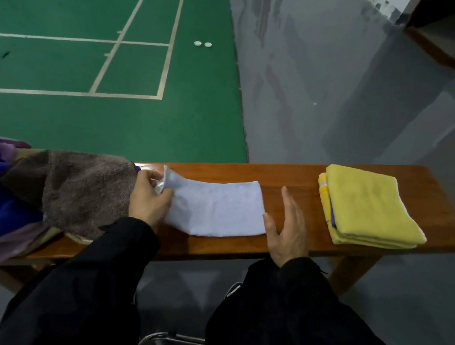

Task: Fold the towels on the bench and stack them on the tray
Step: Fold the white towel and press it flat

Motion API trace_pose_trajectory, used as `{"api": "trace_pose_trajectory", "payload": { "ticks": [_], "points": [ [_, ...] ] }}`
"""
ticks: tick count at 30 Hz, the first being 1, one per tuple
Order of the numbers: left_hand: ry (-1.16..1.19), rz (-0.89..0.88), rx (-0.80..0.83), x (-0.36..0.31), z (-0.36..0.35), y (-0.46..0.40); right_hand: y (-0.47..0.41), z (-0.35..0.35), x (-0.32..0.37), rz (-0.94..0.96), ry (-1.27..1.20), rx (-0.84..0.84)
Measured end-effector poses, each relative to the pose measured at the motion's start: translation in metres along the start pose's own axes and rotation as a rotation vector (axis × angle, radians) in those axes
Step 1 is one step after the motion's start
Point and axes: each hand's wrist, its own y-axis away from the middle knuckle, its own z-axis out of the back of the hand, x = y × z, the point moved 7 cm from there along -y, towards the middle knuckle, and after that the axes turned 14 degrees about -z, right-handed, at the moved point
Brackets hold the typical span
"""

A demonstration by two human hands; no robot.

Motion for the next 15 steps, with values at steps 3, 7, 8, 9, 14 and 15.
{"api": "trace_pose_trajectory", "payload": {
  "ticks": [3, 7, 8, 9, 14, 15],
  "points": [
    [0.080, -0.059, -0.006, -0.020, 0.001, -0.006, 0.000, -0.001, -0.001, 0.002, -0.012, -0.015],
    [0.102, -0.151, 0.047, -0.057, -0.028, -0.003, 0.001, 0.002, 0.000, 0.023, -0.034, -0.031],
    [0.073, -0.157, 0.078, -0.065, -0.040, -0.001, 0.001, 0.003, 0.001, 0.029, -0.034, -0.033],
    [0.048, -0.158, 0.112, -0.073, -0.052, 0.002, 0.002, 0.003, 0.001, 0.034, -0.032, -0.032],
    [-0.029, -0.216, 0.264, -0.089, -0.118, 0.009, 0.002, 0.003, 0.002, 0.040, -0.029, -0.027],
    [-0.068, -0.224, 0.289, -0.090, -0.129, 0.010, 0.002, 0.004, 0.002, 0.042, -0.027, -0.031]
  ]
}}
